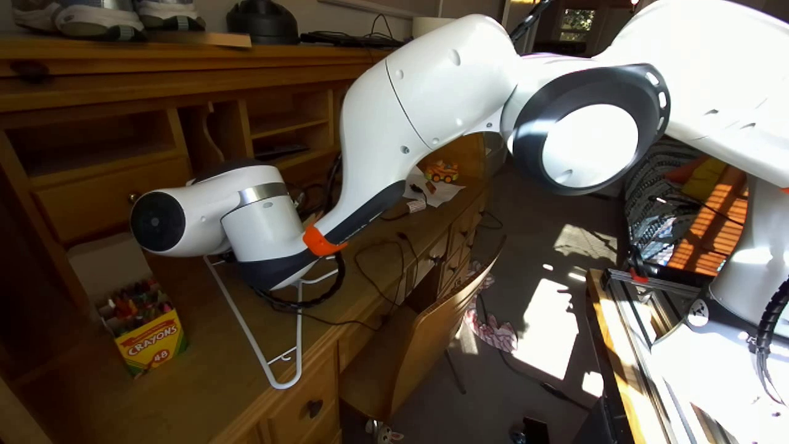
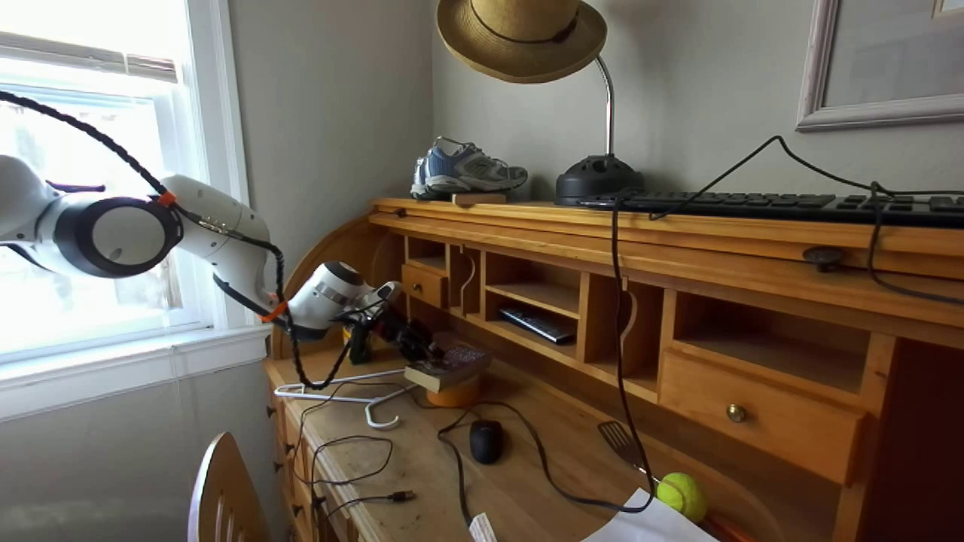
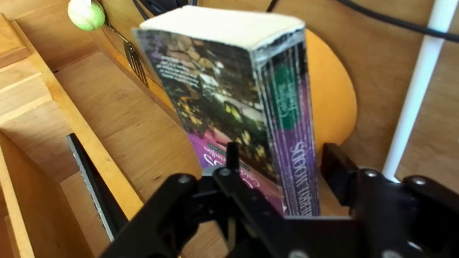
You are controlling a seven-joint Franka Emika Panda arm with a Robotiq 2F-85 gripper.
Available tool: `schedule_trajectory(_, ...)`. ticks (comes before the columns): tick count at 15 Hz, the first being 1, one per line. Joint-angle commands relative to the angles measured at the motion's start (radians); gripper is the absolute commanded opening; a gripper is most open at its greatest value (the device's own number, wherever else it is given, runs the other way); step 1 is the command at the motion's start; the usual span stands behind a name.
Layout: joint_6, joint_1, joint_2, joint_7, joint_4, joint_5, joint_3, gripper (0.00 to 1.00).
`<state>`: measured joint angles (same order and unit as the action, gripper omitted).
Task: Pick up the purple book and put it back on the yellow masking tape
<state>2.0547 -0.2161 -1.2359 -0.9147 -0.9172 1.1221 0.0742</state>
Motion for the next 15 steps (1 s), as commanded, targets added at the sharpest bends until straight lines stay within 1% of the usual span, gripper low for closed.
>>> schedule_trajectory(1, -0.012, -0.017, -0.043, 0.036, 0.064, -0.038, 0.025, 0.29)
schedule_trajectory(2, -0.008, -0.021, -0.04, 0.04, 0.063, -0.037, 0.028, 0.23)
schedule_trajectory(3, -0.007, -0.022, -0.039, 0.046, 0.064, -0.038, 0.03, 0.22)
schedule_trajectory(4, -0.013, -0.011, -0.027, 0.045, 0.052, -0.015, 0.005, 0.18)
schedule_trajectory(9, -0.003, -0.006, 0.009, 0.062, 0.023, -0.021, -0.003, 0.08)
schedule_trajectory(15, 0.009, 0.025, 0.058, 0.097, -0.017, -0.059, -0.056, 0.08)
